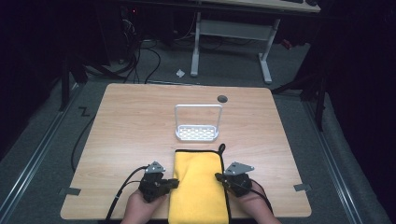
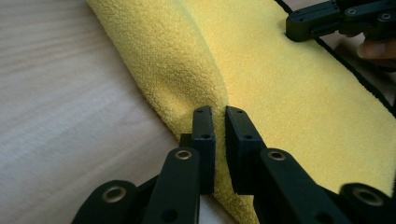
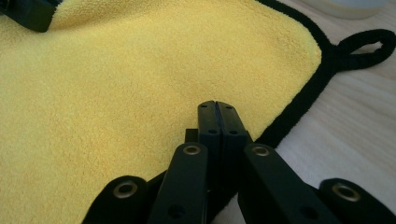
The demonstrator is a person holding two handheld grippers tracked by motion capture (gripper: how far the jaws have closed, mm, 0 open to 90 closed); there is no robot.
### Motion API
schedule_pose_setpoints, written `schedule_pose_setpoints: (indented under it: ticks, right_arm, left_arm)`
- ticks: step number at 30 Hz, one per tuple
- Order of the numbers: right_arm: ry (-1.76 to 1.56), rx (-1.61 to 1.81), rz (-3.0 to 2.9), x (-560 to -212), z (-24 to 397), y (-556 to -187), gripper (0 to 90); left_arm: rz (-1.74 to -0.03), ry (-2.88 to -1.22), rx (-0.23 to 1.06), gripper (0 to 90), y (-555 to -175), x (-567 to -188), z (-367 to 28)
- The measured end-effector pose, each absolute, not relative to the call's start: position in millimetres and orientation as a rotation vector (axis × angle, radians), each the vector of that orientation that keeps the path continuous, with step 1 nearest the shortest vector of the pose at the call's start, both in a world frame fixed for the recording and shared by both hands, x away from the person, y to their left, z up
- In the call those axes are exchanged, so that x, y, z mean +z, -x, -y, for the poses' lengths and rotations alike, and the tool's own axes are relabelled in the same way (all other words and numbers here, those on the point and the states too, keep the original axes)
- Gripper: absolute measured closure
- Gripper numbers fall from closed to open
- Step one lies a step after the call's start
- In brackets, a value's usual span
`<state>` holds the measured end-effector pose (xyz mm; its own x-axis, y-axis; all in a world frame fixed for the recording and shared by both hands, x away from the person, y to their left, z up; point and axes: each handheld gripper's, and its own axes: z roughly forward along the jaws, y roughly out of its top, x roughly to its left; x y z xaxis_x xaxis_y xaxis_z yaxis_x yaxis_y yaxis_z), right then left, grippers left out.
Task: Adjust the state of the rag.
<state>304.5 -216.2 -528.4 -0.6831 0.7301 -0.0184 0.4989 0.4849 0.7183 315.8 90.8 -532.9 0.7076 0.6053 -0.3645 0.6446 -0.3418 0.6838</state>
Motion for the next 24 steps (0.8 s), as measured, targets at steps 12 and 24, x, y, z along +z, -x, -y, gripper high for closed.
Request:
schedule_pose_setpoints:
  ticks: [12, 24]
  right_arm:
    - [-1.012, 1.014, -2.418, -528.7, 215.8, -300.5, 89.3]
    - [-1.038, 1.073, -2.407, -525.6, 217.6, -302.7, 80.8]
  left_arm:
    - [-1.028, -1.874, 0.027, 51.8, -349.6, -515.3, -103.4]
    - [-1.167, -1.914, 0.031, 62.8, -401.1, -533.1, -74.1]
